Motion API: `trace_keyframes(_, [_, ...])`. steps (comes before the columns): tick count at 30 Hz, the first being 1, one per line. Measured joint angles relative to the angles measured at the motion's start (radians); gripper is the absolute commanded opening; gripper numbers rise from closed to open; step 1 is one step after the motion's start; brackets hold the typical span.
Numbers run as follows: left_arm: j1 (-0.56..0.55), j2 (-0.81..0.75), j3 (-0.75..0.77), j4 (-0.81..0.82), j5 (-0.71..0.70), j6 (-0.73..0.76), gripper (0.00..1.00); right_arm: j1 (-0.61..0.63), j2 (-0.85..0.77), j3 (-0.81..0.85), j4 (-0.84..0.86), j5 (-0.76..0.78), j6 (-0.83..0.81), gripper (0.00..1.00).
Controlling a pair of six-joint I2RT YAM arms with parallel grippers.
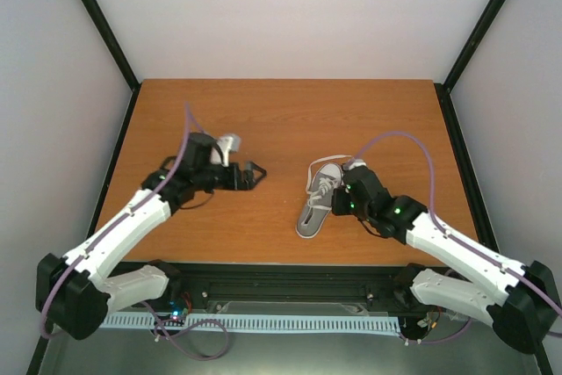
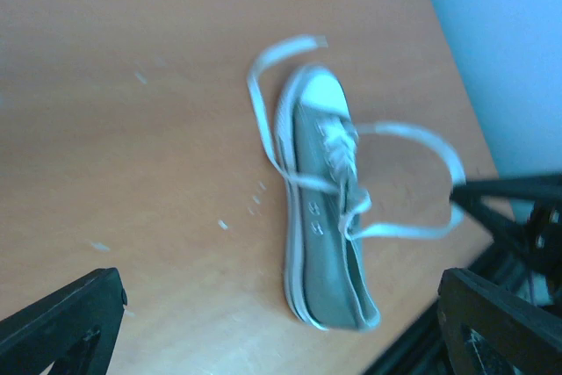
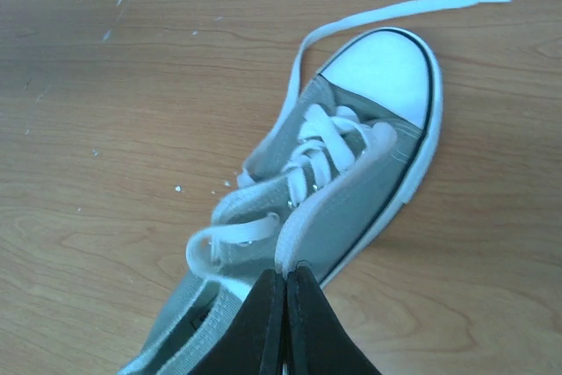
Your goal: Tie the shoes
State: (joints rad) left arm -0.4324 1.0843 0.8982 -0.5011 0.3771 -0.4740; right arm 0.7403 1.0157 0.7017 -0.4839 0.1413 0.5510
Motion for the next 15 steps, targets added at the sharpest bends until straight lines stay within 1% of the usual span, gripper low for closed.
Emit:
trace_keyframes(3, [-0.120, 0.030, -0.087, 0.091, 0.011, -0.061, 0.99, 0.000, -0.075, -0.047, -0.014, 0.024, 0.034, 0.03])
trace_keyframes(6, [-0.195, 0.070, -0.153, 0.164, 0.011, -0.109, 0.99, 0.000, -0.135, -0.066, -0.027, 0.038, 0.050, 0.03])
trace_keyframes(11, [-0.232, 0.095, -0.187, 0.258, -0.006, -0.168, 0.98, 0.001, -0.261, -0.065, -0.113, 0.182, 0.125, 0.03])
trace_keyframes(15, [-0.243, 0.177, -0.187, 0.333, -0.014, -0.210, 0.92, 0.001, -0.290, -0.065, -0.195, 0.303, 0.190, 0.03])
